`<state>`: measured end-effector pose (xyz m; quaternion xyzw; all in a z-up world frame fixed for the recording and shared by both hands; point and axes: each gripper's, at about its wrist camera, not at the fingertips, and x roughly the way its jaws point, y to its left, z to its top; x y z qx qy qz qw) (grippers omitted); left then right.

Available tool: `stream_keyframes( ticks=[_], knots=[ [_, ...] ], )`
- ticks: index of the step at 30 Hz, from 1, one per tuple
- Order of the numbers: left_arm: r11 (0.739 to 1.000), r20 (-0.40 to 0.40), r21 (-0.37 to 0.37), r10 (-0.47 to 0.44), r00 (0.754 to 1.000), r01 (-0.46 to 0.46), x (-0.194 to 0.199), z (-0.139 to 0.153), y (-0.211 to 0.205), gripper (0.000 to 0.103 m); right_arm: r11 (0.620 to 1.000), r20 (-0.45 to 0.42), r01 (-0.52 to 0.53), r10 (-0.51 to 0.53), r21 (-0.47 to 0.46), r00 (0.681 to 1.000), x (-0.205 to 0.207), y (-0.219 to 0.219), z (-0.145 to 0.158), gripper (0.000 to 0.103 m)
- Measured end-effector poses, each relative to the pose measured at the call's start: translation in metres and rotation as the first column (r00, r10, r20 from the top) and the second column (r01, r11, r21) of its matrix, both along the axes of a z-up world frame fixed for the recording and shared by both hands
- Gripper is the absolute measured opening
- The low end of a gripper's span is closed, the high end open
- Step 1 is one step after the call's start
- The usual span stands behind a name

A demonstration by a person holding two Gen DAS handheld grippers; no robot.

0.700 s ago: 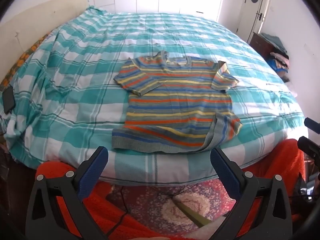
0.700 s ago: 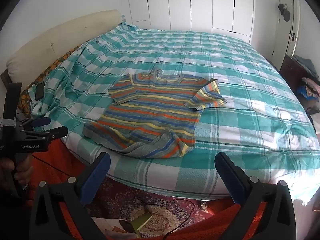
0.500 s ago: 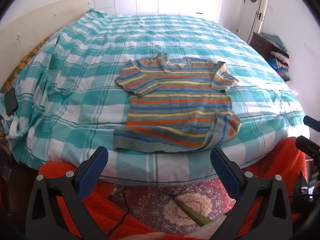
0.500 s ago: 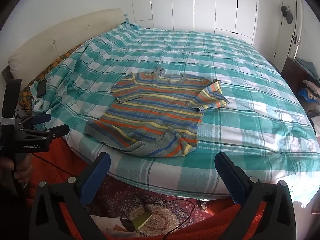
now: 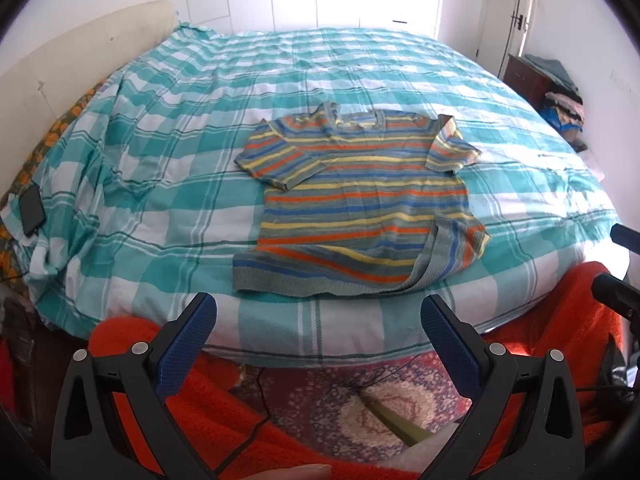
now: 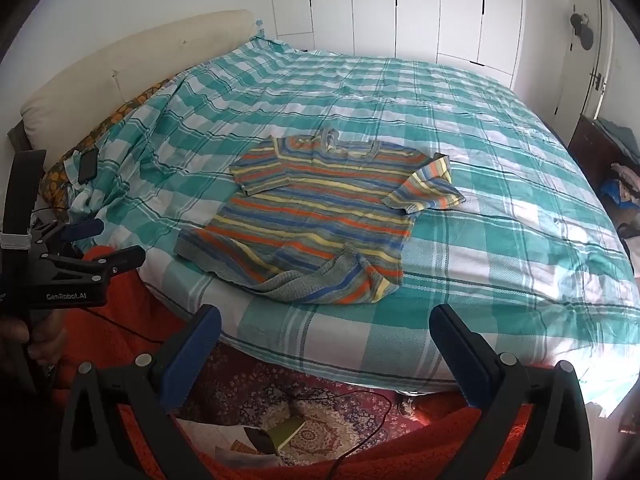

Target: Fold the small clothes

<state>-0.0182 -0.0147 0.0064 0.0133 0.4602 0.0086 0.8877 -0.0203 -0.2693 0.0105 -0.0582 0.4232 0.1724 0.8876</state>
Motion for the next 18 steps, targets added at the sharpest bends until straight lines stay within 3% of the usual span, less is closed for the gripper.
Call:
stream_keyframes(
  ticks=[18],
  knots=[
    [0.999,-0.03,0.045,-0.016,0.999,0.017,-0.0055,-0.0065,-0.0097,0.102,1.0,-0.036,-0.028,0.028,-0.007,0.999,-0.0019,0.0071,-0.0074,0.103]
  ],
)
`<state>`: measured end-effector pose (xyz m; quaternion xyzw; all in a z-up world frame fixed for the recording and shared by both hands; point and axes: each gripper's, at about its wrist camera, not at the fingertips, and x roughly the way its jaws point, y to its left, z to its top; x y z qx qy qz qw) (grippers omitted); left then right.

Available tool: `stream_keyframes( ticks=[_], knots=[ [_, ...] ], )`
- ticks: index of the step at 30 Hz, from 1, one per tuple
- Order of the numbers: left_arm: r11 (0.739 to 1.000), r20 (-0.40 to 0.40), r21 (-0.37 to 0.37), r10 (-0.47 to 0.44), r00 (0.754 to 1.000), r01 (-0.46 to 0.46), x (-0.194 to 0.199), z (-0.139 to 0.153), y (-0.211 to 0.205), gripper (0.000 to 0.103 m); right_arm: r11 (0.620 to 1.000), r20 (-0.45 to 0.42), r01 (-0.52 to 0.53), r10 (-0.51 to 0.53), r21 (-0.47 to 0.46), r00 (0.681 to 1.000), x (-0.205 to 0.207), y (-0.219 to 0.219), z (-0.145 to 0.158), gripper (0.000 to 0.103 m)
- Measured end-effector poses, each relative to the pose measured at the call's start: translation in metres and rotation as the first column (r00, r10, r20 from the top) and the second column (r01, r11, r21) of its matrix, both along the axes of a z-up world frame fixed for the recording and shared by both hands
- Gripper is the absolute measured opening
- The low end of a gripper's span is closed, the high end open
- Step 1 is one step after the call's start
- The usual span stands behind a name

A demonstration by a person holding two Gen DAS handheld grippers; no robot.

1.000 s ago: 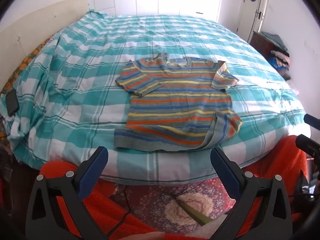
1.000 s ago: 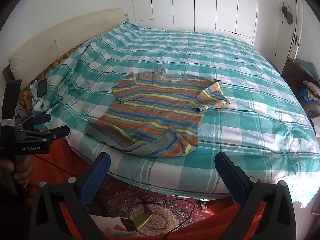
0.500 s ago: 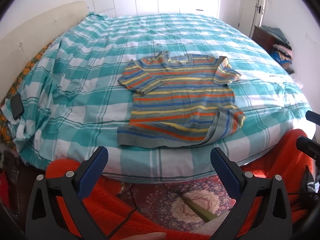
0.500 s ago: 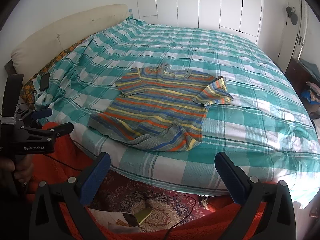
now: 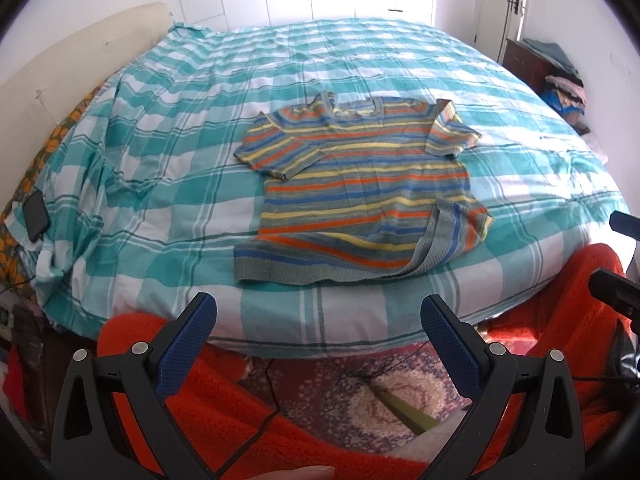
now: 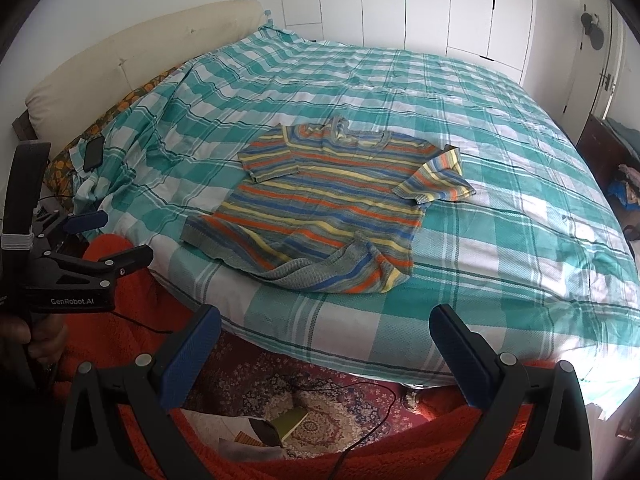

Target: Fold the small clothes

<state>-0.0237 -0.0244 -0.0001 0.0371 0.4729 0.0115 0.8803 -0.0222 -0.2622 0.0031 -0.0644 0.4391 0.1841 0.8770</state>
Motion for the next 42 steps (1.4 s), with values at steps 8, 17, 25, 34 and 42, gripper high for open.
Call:
stream_keyframes(
  ticks=[8,17,25,34,42],
  knots=[
    [1.0,-0.007,0.014,-0.003,1.0,0.003,0.0,-0.003,-0.001,0.102,1.0,-0.009,-0.003,0.003,0.001,1.0,0.001,0.001,-0.002,0.103],
    [1.0,-0.009,0.022,-0.007,1.0,0.008,-0.001,-0.005,-0.003,0.102,1.0,-0.016,-0.015,0.015,-0.004,1.0,0.0,0.005,-0.006,0.103],
    [1.0,-0.022,0.024,-0.012,1.0,0.013,0.002,-0.006,-0.004,0.102,1.0,-0.027,-0.013,0.013,-0.003,1.0,0.001,0.004,-0.007,0.103],
    [0.999,-0.031,0.029,-0.013,0.999,0.014,0.004,-0.009,-0.005,0.102,1.0,-0.042,-0.007,0.007,-0.002,0.999,0.005,0.002,-0.011,0.103],
    [0.999,-0.028,0.036,-0.016,0.999,0.017,0.006,-0.011,-0.004,0.102,1.0,-0.042,-0.006,0.006,-0.002,0.999,0.005,0.003,-0.012,0.103]
  ],
)
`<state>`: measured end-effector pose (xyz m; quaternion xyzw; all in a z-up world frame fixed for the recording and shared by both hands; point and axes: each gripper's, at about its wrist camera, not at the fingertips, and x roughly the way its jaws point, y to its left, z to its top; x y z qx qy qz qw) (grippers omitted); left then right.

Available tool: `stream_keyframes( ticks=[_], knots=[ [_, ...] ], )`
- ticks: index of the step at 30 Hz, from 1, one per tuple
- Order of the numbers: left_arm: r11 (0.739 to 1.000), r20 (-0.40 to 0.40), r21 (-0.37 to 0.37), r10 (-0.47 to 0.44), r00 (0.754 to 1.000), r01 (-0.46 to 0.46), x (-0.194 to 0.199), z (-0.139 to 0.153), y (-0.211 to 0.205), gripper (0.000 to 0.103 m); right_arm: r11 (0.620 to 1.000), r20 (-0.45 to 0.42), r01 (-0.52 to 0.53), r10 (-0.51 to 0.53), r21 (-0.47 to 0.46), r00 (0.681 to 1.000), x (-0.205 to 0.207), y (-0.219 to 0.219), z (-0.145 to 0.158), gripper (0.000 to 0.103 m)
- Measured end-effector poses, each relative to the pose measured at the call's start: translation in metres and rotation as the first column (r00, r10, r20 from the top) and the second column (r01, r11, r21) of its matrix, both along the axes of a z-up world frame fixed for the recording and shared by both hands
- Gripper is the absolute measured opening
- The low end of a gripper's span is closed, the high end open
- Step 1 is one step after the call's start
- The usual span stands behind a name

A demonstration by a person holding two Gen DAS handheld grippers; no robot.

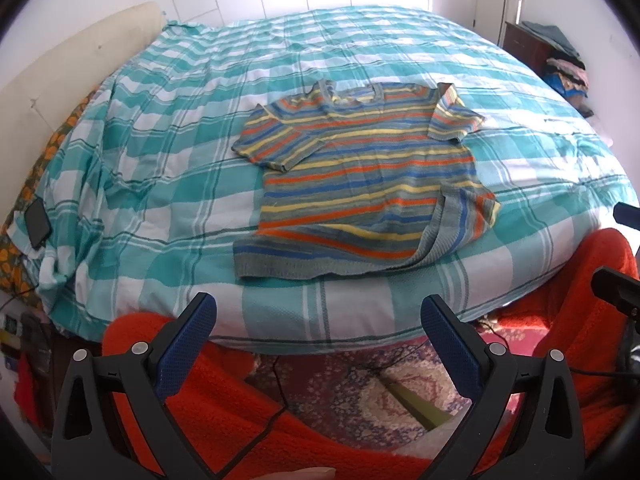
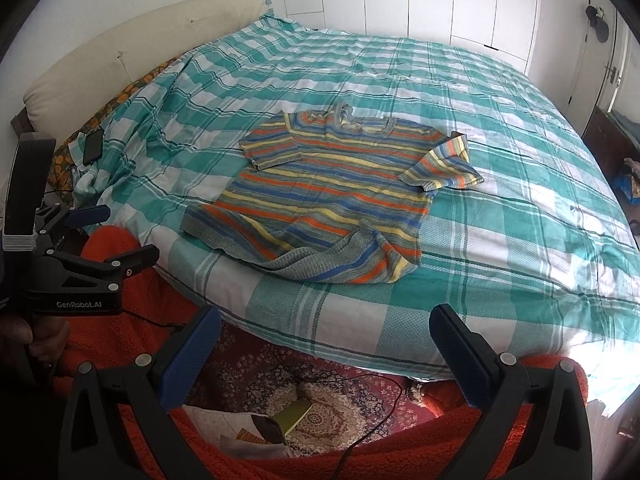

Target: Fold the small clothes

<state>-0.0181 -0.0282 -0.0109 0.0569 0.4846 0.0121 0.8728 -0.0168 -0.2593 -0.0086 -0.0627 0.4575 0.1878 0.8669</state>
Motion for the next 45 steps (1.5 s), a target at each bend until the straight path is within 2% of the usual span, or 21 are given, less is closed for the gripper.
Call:
stream_keyframes(
  ticks=[28,31,33,35,37,39,42,44,45],
  knots=[
    [1.0,-0.006,0.009,-0.006,1.0,0.006,0.001,-0.002,-0.006,0.102,1.0,-0.003,-0.019,0.019,0.001,1.0,-0.002,0.005,0.001,0.103],
    [1.0,0.001,0.009,0.01,1.0,-0.01,0.001,-0.002,-0.005,0.102,0.998,0.007,-0.052,0.052,0.023,0.999,0.009,0.002,0.003,0.103],
    [0.998,0.016,0.008,0.061,0.998,-0.061,0.004,0.0,0.009,0.102,0.996,0.05,-0.092,0.091,0.016,0.995,0.03,-0.006,0.001,0.103],
    [0.993,0.017,-0.011,0.116,0.993,-0.116,0.009,-0.001,0.03,0.102,0.992,0.072,-0.12,0.123,-0.045,0.99,0.061,-0.011,-0.012,0.103],
    [0.982,-0.01,-0.037,0.183,0.983,-0.183,0.014,-0.009,0.057,0.102,0.978,0.022,-0.185,0.188,-0.096,0.982,0.101,-0.01,-0.04,0.099],
    [0.97,-0.048,-0.046,0.236,0.97,-0.239,0.014,-0.019,0.081,0.101,0.957,-0.073,-0.264,0.257,-0.12,0.964,0.134,-0.005,-0.071,0.079],
    [0.944,-0.105,-0.036,0.324,0.94,-0.329,0.003,-0.031,0.109,0.101,0.924,-0.194,-0.362,0.336,-0.121,0.922,0.168,0.01,-0.116,0.074],
    [0.93,-0.13,-0.058,0.354,0.926,-0.364,-0.006,-0.035,0.119,0.101,0.914,-0.227,-0.389,0.357,-0.116,0.906,0.182,0.019,-0.139,0.07],
    [0.924,-0.141,-0.069,0.364,0.921,-0.376,-0.009,-0.035,0.122,0.101,0.912,-0.249,-0.395,0.359,-0.108,0.899,0.189,0.023,-0.15,0.057]
  ],
)
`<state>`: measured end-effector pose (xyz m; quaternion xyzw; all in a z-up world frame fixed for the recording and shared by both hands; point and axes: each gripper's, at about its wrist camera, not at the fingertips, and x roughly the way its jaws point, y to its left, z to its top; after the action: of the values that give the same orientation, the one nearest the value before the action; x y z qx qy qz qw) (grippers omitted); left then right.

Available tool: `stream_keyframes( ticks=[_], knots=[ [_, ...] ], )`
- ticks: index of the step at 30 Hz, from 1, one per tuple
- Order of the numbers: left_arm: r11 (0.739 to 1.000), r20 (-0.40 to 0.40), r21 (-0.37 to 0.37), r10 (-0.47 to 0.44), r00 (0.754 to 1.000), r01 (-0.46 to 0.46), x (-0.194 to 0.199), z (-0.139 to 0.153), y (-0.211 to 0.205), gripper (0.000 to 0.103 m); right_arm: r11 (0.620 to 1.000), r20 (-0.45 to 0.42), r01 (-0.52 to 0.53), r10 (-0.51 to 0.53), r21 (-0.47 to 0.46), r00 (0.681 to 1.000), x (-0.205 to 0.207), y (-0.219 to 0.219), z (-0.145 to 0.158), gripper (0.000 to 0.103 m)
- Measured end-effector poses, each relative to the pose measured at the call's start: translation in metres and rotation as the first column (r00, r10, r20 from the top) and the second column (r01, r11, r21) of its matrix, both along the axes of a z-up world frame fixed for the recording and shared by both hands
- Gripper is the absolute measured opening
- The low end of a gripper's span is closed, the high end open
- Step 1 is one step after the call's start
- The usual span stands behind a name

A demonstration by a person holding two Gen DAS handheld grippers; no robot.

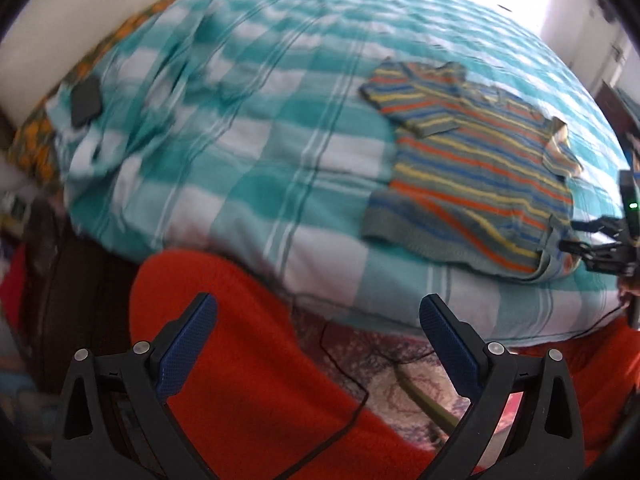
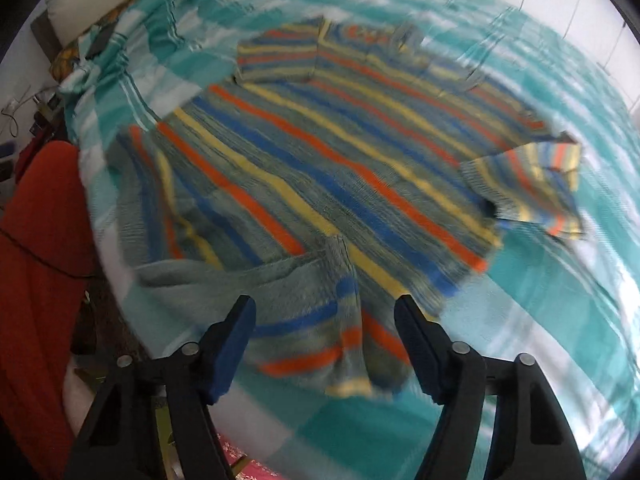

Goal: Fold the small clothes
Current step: 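Grasp the sweater hem with the right tool while the left tool grasps the hem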

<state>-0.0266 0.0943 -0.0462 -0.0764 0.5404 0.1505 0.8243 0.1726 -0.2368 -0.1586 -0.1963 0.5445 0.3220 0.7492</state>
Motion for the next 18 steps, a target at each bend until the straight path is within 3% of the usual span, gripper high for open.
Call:
stream_keyframes(
  ticks=[1,2,3,7,10,13,16,18],
  knots=[
    [1.0,-0.007,-0.012,0.013,1.0,-0.014,-0.003,-0.001,0.003,0.101,1.0,-0.032,-0.002,0.003,0.015,0.999,0.005,0.002,-0.009,0.043],
    [1.0,-0.012,-0.018,0.024,1.0,-0.025,-0.006,-0.003,0.005,0.101,0.999,-0.06,-0.003,0.005,0.033,0.998,0.007,0.002,-0.013,0.009],
    [0.999,-0.013,-0.024,0.029,1.0,-0.029,-0.005,-0.004,0.006,0.101,0.998,-0.072,-0.007,0.012,0.061,0.997,0.006,0.001,-0.012,0.006],
    [0.994,0.024,-0.105,0.023,0.999,-0.02,0.004,-0.017,0.02,0.101,0.965,-0.035,-0.169,0.18,0.199,0.983,-0.035,-0.013,0.03,0.005],
    [0.97,0.068,-0.24,-0.025,0.997,0.04,0.032,-0.039,0.028,0.101,0.954,-0.028,-0.245,0.254,0.17,0.967,-0.065,-0.036,0.039,0.005],
    [0.941,0.089,-0.321,-0.082,0.993,0.106,0.069,-0.065,0.026,0.1,0.973,-0.062,-0.164,0.176,0.163,0.982,-0.067,-0.069,0.025,0.005],
    [0.944,0.049,-0.299,-0.131,0.99,0.14,0.109,-0.093,0.019,0.084,0.978,-0.077,-0.023,0.04,0.207,0.996,-0.06,-0.094,0.015,0.006],
    [0.934,0.014,-0.314,-0.175,0.985,0.17,0.125,-0.108,0.016,0.078,0.972,-0.079,0.074,-0.057,0.223,0.995,-0.058,-0.107,0.015,0.017]
  ],
)
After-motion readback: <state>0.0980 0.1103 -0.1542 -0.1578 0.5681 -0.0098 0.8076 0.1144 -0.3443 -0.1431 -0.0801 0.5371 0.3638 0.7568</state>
